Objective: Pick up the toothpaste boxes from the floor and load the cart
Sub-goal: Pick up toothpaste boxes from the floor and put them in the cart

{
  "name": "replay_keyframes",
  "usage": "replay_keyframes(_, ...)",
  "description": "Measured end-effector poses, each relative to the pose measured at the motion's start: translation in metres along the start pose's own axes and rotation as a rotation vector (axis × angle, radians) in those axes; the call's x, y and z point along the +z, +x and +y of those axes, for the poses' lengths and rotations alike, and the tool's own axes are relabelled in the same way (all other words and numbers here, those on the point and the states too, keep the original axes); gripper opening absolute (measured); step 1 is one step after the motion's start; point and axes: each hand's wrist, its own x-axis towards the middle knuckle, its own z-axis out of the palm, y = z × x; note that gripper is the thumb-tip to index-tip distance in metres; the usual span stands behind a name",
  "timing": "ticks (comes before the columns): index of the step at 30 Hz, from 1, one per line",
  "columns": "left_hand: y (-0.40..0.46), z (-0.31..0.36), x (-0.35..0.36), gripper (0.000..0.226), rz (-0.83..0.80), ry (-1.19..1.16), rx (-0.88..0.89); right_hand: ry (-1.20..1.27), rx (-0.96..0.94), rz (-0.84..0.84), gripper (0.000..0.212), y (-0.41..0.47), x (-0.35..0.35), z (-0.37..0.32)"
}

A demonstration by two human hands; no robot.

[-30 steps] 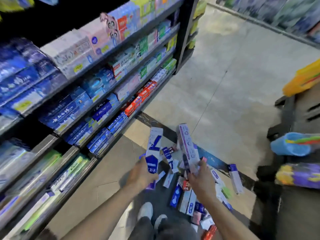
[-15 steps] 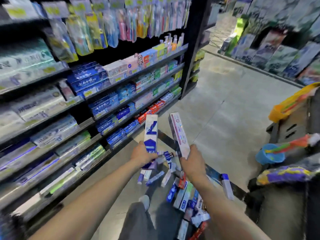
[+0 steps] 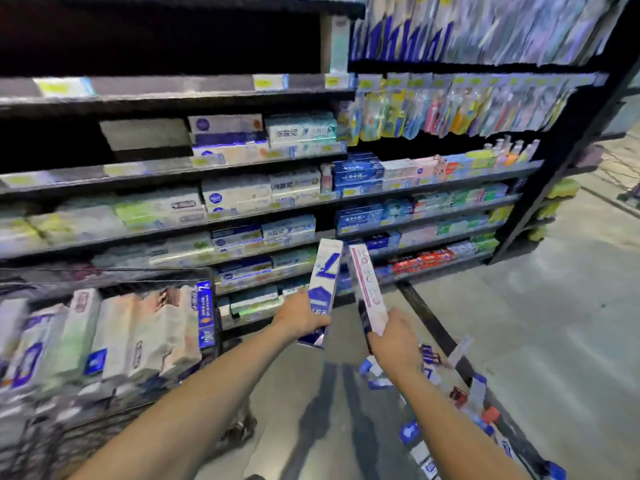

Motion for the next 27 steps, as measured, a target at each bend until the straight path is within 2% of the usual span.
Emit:
replay_keyframes(10, -0.033, -0.165, -0.135, 0.046, 0.212, -0.182, -0.196, -0.016, -0.219, -0.223, 0.04, -0.043, 0.124, -0.167)
replay_keyframes(13, -0.028, -0.216, -0.174, 0.035, 0.204, -0.158, -0.204, 0.011, -0.231, -0.271, 0.039, -0.055, 0.162, -0.214)
replay_keyframes(19, -0.003, -0.325, -0.234, 0.043, 0.204, -0.193, -0.324, -0.05, -0.191, -0.322, 0.035, -0.076, 0.241, -0.294)
replay_keyframes(21, 0.005, -0.354, -0.245, 0.045, 0.183, -0.2, -0.363, -0.061, -0.159, -0.352, 0.038, -0.082, 0.266, -0.313)
replay_keyframes(27, 0.031, -0.415, -0.25, 0.031, 0.067, -0.237, -0.444, -0.102, -0.069, -0.409, 0.047, -0.094, 0.332, -0.347)
